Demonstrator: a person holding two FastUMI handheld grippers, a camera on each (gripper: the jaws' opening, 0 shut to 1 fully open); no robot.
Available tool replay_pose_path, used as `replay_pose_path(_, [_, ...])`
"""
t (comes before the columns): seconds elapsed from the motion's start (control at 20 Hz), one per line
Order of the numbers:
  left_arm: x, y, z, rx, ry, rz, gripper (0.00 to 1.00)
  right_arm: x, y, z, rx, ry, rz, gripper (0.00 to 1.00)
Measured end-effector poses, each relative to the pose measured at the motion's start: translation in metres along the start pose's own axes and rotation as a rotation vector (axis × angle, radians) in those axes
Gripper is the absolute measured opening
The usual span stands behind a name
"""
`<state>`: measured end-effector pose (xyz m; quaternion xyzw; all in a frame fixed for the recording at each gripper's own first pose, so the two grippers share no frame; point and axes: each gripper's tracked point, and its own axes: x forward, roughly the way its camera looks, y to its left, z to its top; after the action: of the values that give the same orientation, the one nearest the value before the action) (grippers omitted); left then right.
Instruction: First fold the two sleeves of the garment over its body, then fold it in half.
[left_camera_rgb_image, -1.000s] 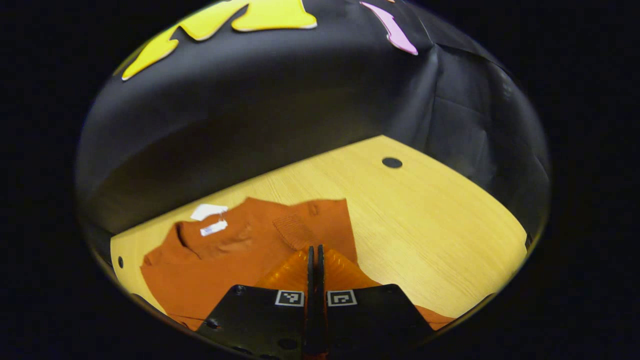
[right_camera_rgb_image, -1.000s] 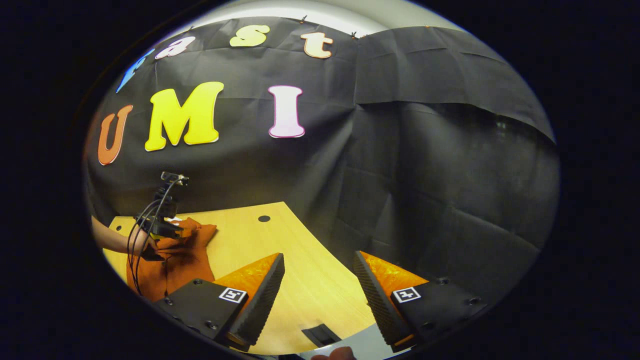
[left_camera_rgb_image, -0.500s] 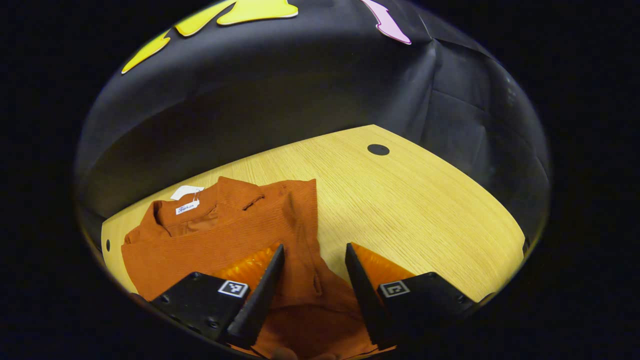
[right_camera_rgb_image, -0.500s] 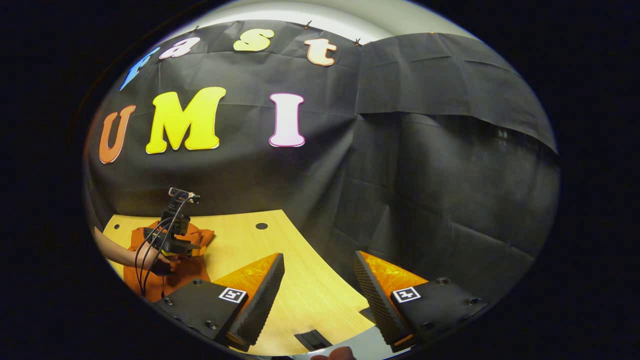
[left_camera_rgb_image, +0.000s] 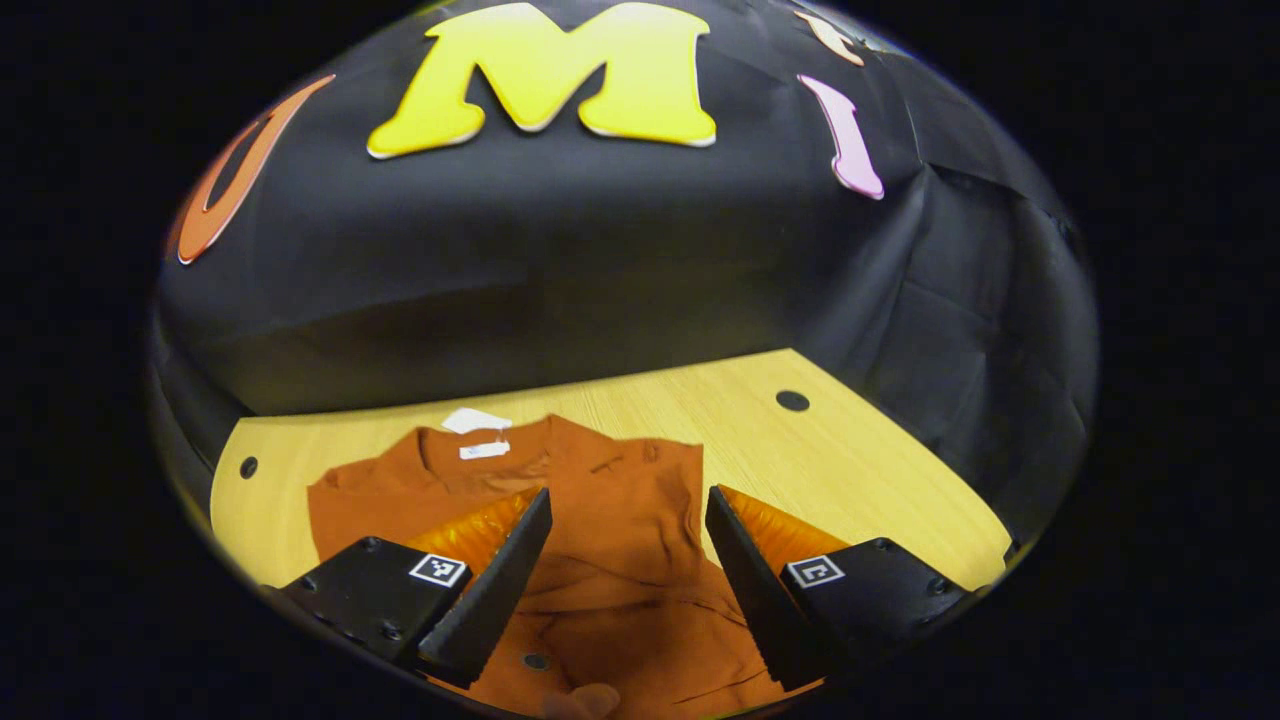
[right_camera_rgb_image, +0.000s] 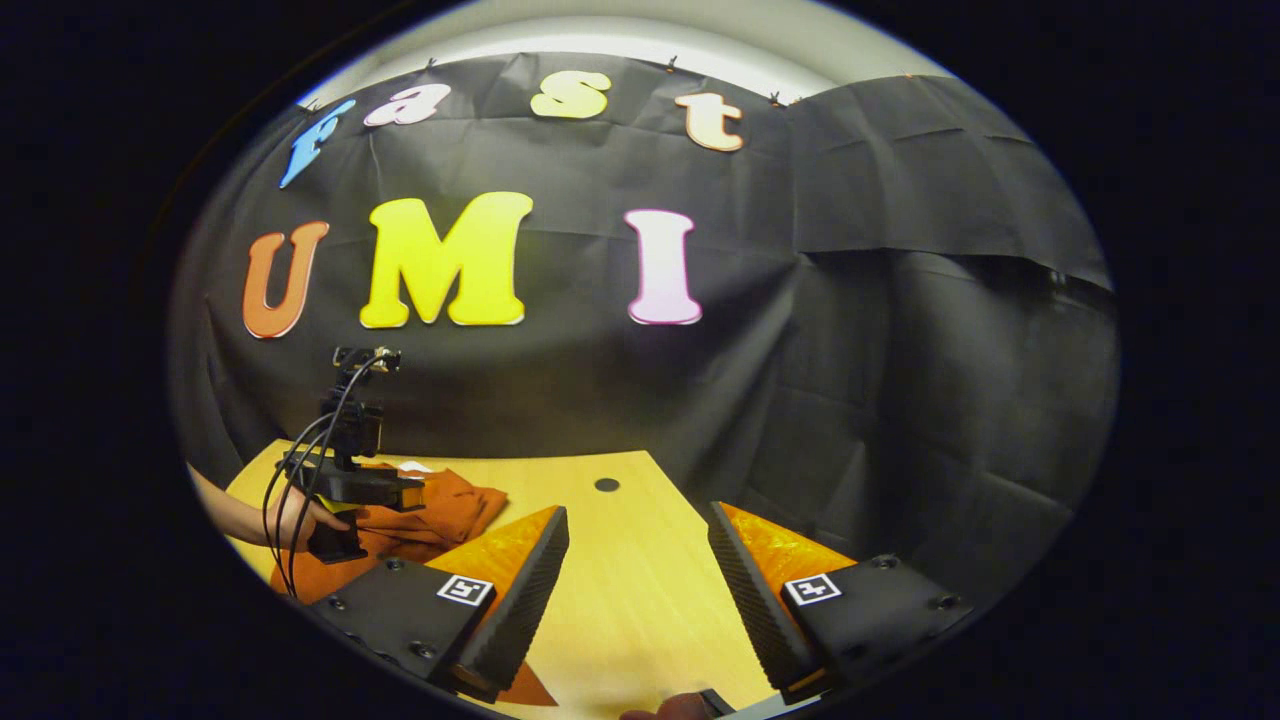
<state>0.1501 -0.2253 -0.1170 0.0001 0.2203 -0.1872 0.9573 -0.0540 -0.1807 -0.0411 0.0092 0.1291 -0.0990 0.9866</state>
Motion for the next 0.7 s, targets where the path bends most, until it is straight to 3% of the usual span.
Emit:
replay_pose_path(0.45, [-0.141,0.079,0.082,-0.08,-0.261,0.129,0.99,0.023,0.131,0.046,0.013,-0.104,0.275,0.9])
replay_pose_path(0.7, [-0.202,0.112,0.097,-0.117,-0.339,0.197,0.99,0.02,0.18,0.055,0.03,-0.127,0.377,0.9])
